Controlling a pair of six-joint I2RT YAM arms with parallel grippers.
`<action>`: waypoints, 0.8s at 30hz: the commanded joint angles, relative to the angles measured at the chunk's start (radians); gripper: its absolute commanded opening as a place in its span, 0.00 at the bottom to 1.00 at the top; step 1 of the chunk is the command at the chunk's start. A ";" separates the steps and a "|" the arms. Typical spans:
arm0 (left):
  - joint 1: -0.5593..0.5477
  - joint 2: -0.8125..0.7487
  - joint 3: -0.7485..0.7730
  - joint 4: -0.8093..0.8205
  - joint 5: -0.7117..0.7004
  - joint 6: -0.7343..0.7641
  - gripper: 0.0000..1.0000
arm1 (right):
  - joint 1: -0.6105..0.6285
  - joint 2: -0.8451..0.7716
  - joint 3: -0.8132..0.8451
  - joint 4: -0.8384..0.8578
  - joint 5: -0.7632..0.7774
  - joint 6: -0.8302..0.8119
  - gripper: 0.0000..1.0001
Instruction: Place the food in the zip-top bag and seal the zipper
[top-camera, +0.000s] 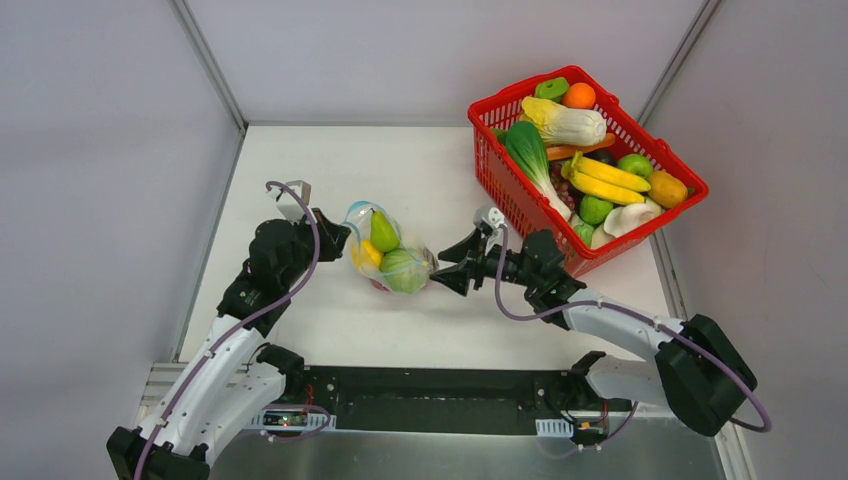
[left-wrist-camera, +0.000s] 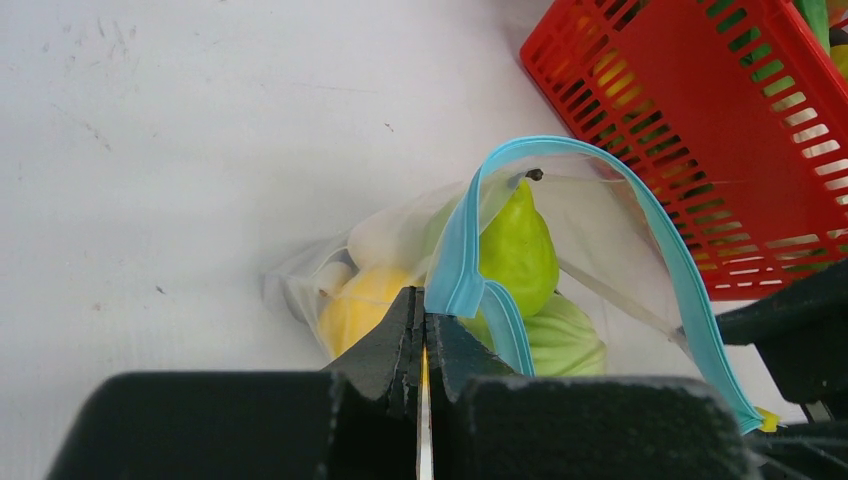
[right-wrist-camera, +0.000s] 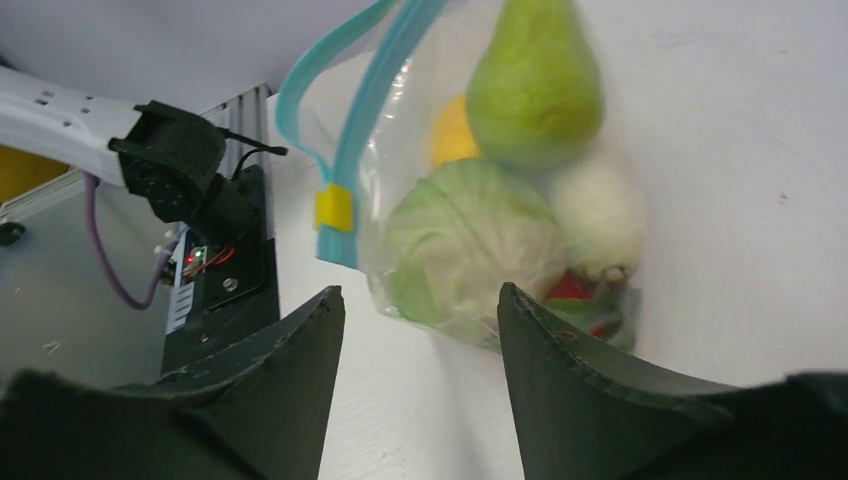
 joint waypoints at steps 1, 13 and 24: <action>0.013 0.003 0.023 0.010 -0.027 -0.008 0.00 | 0.053 0.032 0.055 0.108 -0.052 -0.043 0.61; 0.013 0.000 0.028 0.007 -0.016 -0.011 0.00 | 0.082 0.178 0.105 0.243 -0.016 -0.053 0.44; 0.014 0.007 0.029 0.010 -0.011 -0.012 0.00 | 0.088 0.146 0.090 0.259 -0.002 -0.039 0.00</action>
